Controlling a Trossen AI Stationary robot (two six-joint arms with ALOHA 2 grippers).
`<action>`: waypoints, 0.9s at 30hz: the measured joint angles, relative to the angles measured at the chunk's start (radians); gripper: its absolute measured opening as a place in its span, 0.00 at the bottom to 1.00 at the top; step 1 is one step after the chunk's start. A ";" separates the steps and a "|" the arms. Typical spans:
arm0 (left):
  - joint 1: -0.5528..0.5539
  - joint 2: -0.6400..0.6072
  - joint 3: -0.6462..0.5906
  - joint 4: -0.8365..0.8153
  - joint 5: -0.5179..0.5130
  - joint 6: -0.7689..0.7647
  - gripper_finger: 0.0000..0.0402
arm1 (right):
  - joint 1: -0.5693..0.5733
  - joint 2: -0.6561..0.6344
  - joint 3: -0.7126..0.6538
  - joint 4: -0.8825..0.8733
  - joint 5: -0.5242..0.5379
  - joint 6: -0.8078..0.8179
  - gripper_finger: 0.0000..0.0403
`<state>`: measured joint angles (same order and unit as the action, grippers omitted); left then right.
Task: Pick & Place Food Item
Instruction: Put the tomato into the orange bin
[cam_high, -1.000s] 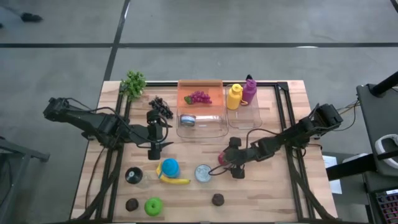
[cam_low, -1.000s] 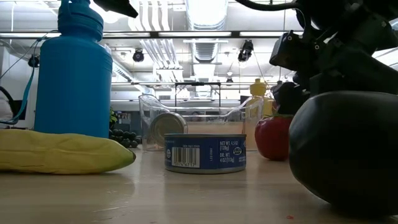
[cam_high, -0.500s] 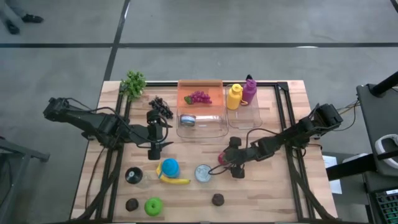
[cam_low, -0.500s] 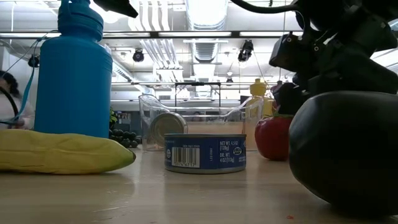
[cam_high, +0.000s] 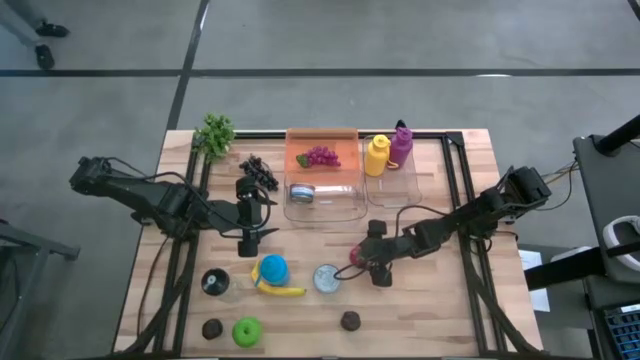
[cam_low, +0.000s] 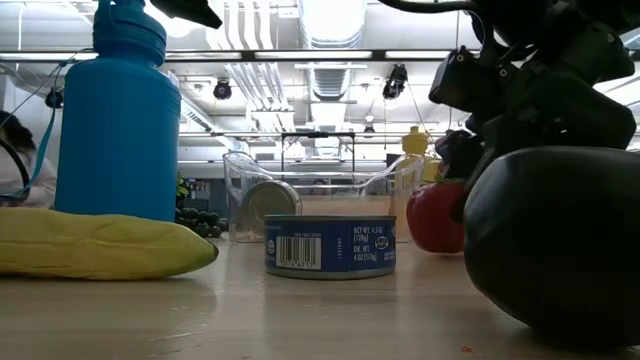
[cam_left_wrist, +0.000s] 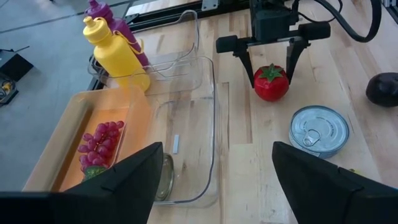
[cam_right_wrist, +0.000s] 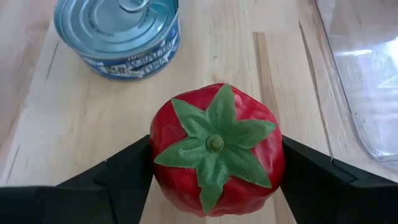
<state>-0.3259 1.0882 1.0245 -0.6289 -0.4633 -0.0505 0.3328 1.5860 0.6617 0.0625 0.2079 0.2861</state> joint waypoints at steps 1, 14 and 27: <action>0.000 0.000 0.000 0.000 0.000 0.000 0.76 | 0.000 0.000 0.000 0.001 0.000 0.000 0.72; 0.000 0.000 0.000 0.000 0.000 0.000 0.76 | 0.000 0.000 -0.001 0.038 0.021 0.003 0.71; 0.000 0.000 0.000 0.000 0.000 0.000 0.75 | 0.001 0.000 -0.001 0.086 0.083 0.051 0.71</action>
<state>-0.3257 1.0882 1.0245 -0.6285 -0.4636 -0.0505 0.3336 1.5856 0.6605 0.1490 0.2913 0.3367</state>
